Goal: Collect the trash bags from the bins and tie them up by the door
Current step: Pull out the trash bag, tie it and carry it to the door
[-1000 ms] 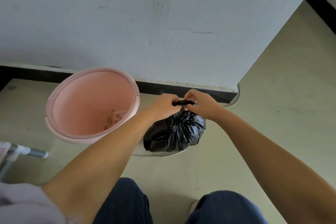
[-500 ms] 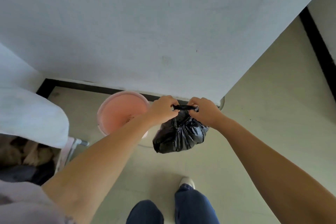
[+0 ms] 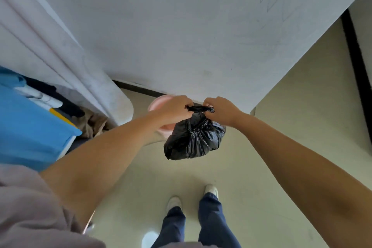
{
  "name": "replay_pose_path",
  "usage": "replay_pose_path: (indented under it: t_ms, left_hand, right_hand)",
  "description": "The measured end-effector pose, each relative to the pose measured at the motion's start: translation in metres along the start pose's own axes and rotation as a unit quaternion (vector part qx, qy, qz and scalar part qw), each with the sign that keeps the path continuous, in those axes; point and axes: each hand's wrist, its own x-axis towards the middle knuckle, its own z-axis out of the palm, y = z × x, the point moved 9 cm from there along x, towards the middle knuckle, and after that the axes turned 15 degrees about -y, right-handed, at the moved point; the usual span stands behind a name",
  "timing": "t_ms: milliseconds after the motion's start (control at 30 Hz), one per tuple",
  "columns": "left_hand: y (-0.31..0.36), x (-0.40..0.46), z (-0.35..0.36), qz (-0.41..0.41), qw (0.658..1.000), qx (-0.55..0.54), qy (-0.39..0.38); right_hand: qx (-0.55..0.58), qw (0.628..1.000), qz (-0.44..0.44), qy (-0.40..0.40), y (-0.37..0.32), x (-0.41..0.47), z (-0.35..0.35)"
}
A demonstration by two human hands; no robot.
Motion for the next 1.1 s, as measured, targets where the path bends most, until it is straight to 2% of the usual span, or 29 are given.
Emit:
replay_pose_path:
  t_ms: [133, 300, 500, 600, 800, 900, 1100]
  left_hand:
    - [0.016, -0.088, -0.011, -0.020, 0.996, -0.050, 0.073]
    - [-0.041, -0.155, 0.042, -0.124, 0.977, -0.118, 0.131]
    - [-0.052, -0.273, 0.125, -0.247, 0.920, -0.206, 0.222]
    - [-0.047, -0.334, 0.172, -0.310, 0.882, -0.246, 0.256]
    - [-0.018, -0.470, 0.276, -0.420, 0.781, -0.300, 0.352]
    - [0.005, -0.535, 0.344, -0.479, 0.729, -0.319, 0.371]
    - [0.064, -0.659, 0.488, -0.565, 0.638, -0.347, 0.392]
  right_hand:
    - [-0.032, 0.996, -0.085, -0.022, -0.056, -0.006, 0.008]
    - [-0.131, 0.966, -0.194, -0.108, -0.123, -0.012, 0.062]
    - [-0.248, 0.895, -0.325, -0.177, -0.199, -0.064, 0.138]
    - [-0.283, 0.851, -0.396, -0.196, -0.239, -0.098, 0.178]
    - [-0.338, 0.749, -0.528, -0.216, -0.319, -0.207, 0.272]
    - [-0.371, 0.689, -0.576, -0.236, -0.345, -0.277, 0.330]
    - [-0.396, 0.599, -0.646, -0.259, -0.378, -0.423, 0.449]
